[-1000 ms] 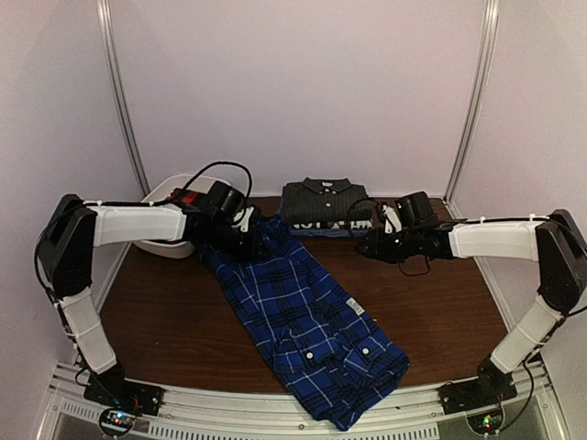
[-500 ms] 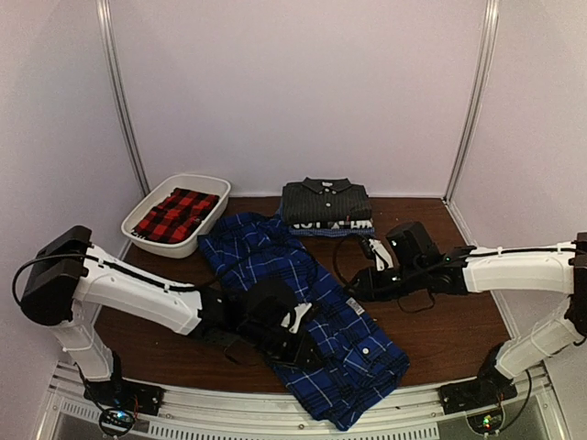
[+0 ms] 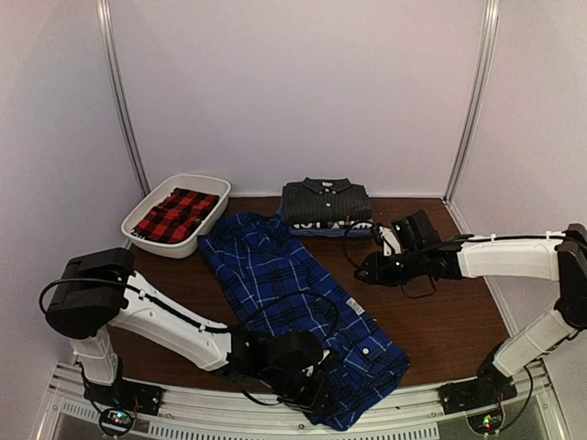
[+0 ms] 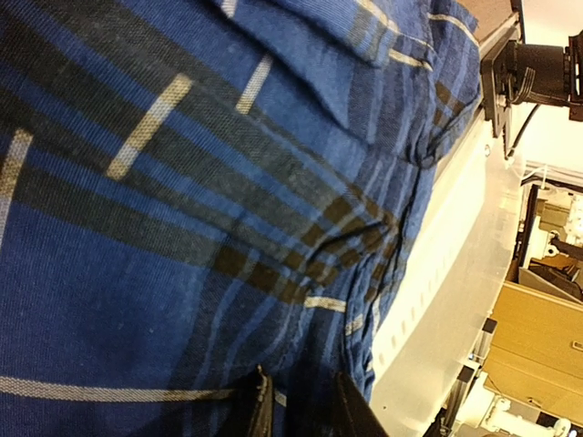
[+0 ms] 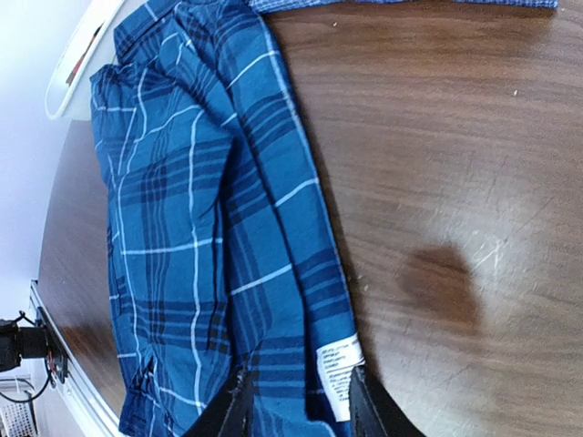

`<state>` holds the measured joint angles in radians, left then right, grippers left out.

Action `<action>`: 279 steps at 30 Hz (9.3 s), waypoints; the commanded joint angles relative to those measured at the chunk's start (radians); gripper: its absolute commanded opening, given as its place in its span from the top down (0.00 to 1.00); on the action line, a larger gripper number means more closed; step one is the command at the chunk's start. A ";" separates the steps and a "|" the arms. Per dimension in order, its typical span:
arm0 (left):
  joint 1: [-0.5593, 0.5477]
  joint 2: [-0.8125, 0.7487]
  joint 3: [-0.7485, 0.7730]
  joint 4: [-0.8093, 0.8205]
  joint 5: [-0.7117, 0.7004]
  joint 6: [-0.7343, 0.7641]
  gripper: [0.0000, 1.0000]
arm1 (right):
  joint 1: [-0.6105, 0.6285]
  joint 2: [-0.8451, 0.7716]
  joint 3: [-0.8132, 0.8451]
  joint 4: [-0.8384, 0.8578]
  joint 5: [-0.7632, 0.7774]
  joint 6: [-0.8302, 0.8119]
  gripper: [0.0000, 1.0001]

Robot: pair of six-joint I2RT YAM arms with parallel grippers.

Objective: Fold and stack the long sleeve shirts
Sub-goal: Smooth out the rectangle-folded shirt at the center of the board, then move the square-folded shirt to the corner of the board, then rotate the rectangle-folded shirt at the center of the board, then move the rectangle-folded shirt to the center of the board, then pick up the rectangle-folded shirt from the center of the board, then fold the rectangle-folded shirt at the center of the board.

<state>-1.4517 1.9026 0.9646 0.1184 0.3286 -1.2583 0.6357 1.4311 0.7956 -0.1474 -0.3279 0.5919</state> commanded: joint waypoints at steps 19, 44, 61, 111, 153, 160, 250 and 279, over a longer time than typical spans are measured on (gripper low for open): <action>0.490 -0.525 -0.101 -0.410 -0.208 0.206 0.69 | -0.447 0.614 0.550 0.143 -0.139 -0.050 0.56; 1.001 -0.206 0.218 -0.455 -0.216 0.562 0.70 | -0.485 0.960 0.849 0.231 -0.330 0.051 0.63; 1.004 0.131 0.565 -0.525 -0.303 0.620 0.72 | -0.559 0.866 0.724 0.223 -0.188 0.058 1.00; 0.927 0.226 0.795 -0.555 -0.111 0.684 0.74 | -0.567 0.125 0.311 -0.033 0.050 -0.153 0.47; 1.109 0.693 1.422 -0.536 0.192 0.752 0.67 | -0.003 0.941 0.972 -0.037 0.011 -0.051 0.71; 1.082 0.356 1.078 -0.498 0.163 0.743 0.60 | -0.002 0.846 1.050 -0.125 -0.007 -0.078 0.60; 0.461 -0.654 -0.638 0.200 0.135 -0.037 1.00 | 0.244 -0.157 -0.352 0.323 -0.194 0.328 1.00; 1.070 -0.016 0.001 0.155 0.305 0.235 0.87 | -0.117 0.560 0.386 0.371 -0.205 0.319 0.96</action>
<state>-0.3950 1.8641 0.8974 0.2413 0.6250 -1.1023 0.5293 1.9850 1.1336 0.1921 -0.5610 0.9207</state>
